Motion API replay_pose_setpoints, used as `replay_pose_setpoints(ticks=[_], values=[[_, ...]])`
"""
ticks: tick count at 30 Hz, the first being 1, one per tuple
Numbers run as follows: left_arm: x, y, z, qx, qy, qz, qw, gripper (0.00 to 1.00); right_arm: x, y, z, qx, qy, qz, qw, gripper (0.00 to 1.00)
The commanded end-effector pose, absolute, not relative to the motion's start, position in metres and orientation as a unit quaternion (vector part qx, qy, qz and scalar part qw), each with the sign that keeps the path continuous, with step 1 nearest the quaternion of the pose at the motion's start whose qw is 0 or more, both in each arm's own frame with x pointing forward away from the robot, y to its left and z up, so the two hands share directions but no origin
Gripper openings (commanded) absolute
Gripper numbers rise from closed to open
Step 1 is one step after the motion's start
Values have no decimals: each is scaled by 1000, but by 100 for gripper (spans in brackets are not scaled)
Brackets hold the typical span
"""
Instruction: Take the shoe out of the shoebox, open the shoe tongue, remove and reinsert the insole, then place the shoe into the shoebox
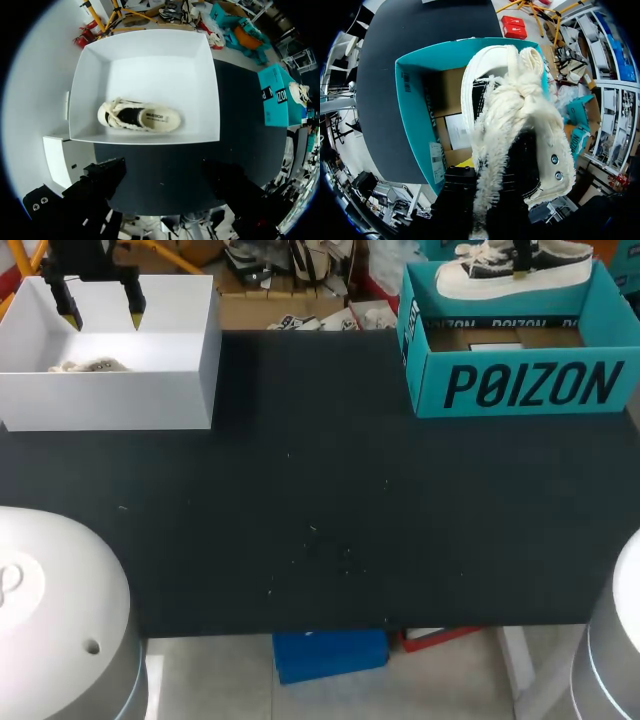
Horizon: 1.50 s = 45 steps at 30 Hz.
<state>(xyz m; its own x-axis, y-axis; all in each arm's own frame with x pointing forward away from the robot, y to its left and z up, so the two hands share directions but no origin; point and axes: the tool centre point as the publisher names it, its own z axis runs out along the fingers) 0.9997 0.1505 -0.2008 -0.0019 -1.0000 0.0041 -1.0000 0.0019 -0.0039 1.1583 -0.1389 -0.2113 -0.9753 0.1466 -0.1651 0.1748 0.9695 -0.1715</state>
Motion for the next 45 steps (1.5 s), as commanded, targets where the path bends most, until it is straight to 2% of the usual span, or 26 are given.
replay_pose_setpoints(ticks=[1,9,17,29,35,45], values=[[1000,150,-200,707,-708,2,0,100,1098,-119,-147,74,980,-99,154,0],[1000,150,-200,707,-708,2,0,100,1039,-74,-128,86,975,-93,180,0],[1000,150,-200,707,-708,2,0,100,984,2,-132,116,970,-80,199,0],[1000,150,-200,707,-708,2,0,100,908,122,-183,114,972,-63,198,0],[1000,150,-200,707,-708,2,0,100,880,156,-208,107,972,-58,200,0],[1000,150,-200,707,-708,2,0,100,849,188,-279,88,978,-31,189,0]])
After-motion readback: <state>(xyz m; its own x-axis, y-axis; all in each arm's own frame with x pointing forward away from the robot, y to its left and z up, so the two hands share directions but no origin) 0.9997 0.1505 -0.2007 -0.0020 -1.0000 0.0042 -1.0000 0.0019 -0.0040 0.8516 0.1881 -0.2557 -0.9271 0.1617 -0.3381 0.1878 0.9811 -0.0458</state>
